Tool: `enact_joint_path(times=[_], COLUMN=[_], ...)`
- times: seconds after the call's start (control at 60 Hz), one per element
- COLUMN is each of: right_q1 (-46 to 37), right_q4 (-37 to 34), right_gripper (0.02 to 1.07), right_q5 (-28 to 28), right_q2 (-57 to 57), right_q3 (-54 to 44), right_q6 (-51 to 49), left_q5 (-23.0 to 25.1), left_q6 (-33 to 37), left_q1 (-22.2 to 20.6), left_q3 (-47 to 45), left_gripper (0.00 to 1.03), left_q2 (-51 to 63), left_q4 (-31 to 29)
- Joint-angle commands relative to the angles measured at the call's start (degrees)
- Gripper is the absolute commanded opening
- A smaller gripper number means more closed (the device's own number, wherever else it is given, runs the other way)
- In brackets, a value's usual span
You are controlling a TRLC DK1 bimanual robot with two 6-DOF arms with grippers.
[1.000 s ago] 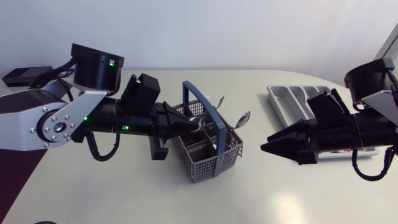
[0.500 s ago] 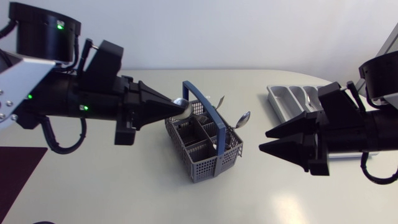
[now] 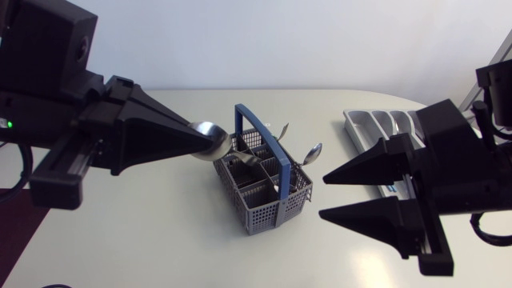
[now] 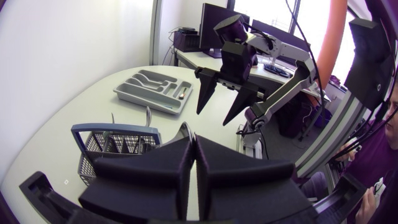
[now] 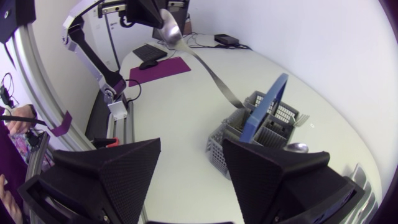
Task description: Sort the cutlery from the basket into the organizer compartments.
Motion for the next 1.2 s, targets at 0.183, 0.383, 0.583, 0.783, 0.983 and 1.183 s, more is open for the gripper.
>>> enact_joint_path(times=[0.183,0.383,0.583,0.783,0.983,1.183], right_q1=[5.33,8.49,12.27,14.73,15.78,15.87], right_q4=[5.3,8.81,10.66,12.59,12.68,12.59], right_gripper=[0.75,0.75,0.74,0.5,0.3,0.08], right_q5=[-0.83,0.93,3.12,3.12,3.04,2.95], right_q2=[1.38,3.31,6.39,8.23,8.76,8.5], right_q3=[2.13,1.51,1.51,1.86,2.65,2.83], right_q6=[-1.61,-2.93,-4.16,-4.16,-4.08,-3.72], left_q5=[2.68,5.49,7.07,7.51,8.66,9.45], left_q6=[1.04,0.69,0.95,1.65,1.74,1.74], left_q1=[-5.17,-8.25,-8.86,-8.78,-8.34,-7.99], left_q3=[5.6,4.55,4.37,3.58,3.49,3.41], left_gripper=[0.03,0.03,0.03,0.03,0.03,0.03], left_q2=[4.07,4.42,5.57,6.8,7.32,7.41], left_q4=[-4.99,-5.08,-5.26,-4.9,-4.82,-4.73])
